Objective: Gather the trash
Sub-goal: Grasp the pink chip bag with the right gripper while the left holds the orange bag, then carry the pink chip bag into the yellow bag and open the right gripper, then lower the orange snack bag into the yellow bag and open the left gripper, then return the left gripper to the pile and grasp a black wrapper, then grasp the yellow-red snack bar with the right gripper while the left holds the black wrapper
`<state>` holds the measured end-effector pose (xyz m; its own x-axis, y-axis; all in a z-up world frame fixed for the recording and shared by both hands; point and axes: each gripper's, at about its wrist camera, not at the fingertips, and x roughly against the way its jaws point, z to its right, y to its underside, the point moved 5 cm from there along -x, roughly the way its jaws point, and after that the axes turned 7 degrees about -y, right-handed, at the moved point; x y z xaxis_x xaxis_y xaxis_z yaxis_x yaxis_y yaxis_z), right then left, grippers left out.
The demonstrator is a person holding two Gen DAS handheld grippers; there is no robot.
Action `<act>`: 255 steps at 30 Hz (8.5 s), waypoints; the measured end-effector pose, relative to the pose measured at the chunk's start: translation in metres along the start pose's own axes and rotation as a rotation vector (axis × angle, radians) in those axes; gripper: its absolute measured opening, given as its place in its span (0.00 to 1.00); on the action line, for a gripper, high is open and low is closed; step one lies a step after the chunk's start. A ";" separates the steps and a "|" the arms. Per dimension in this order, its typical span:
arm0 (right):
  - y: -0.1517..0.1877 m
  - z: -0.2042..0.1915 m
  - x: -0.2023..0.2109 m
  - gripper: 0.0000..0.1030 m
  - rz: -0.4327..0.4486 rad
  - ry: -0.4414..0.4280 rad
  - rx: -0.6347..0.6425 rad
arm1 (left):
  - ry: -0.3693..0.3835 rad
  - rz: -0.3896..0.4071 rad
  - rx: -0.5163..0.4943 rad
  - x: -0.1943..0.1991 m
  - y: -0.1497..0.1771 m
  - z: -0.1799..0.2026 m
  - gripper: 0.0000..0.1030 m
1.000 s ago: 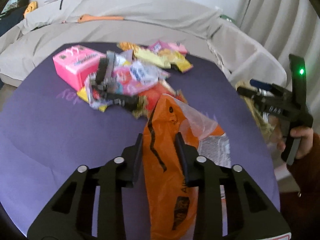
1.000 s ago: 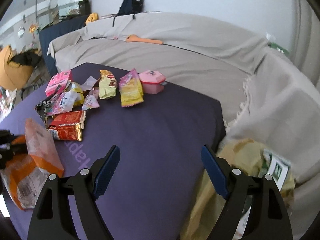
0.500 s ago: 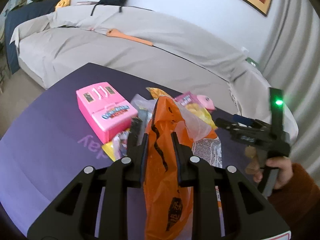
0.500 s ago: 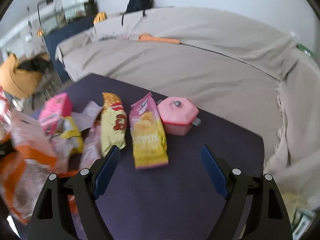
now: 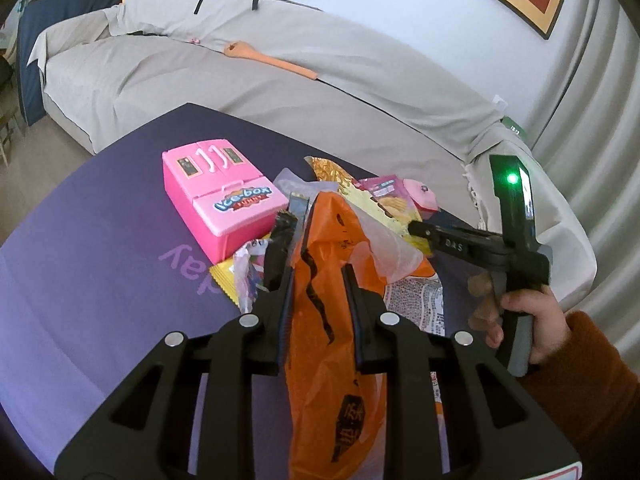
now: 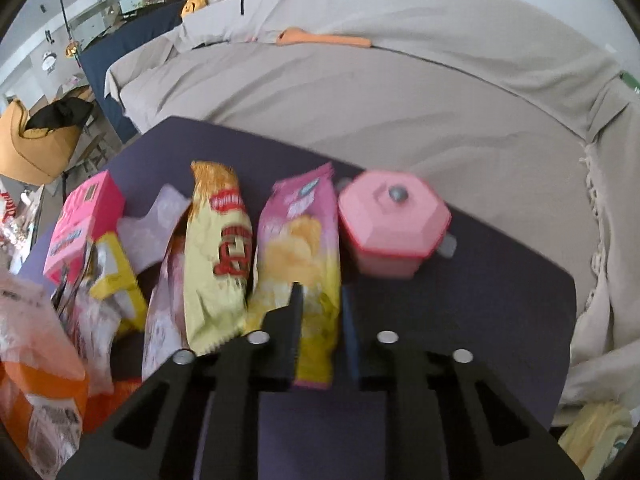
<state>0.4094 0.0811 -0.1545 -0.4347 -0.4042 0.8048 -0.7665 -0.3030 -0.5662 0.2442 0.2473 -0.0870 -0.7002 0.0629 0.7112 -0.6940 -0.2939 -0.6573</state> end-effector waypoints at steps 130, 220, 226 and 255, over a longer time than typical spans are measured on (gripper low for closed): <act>0.251 0.259 0.320 0.48 0.413 0.280 -0.355 | 0.332 -0.112 -0.353 -0.050 0.084 0.384 0.21; 0.059 -0.016 0.084 0.50 0.080 -0.026 -0.001 | -0.091 0.028 -0.092 -0.008 0.012 -0.023 0.08; -0.010 -0.047 0.036 0.50 0.055 -0.068 0.062 | -0.023 -0.001 -0.070 -0.011 0.014 -0.027 0.09; 0.046 -0.014 0.081 0.17 0.034 -0.057 -0.018 | -0.083 -0.012 -0.053 -0.021 0.027 -0.018 0.36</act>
<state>0.3322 0.0461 -0.1133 -0.4336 -0.4629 0.7731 -0.7603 -0.2725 -0.5896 0.2372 0.2549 -0.1236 -0.6772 -0.0134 0.7357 -0.7115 -0.2430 -0.6593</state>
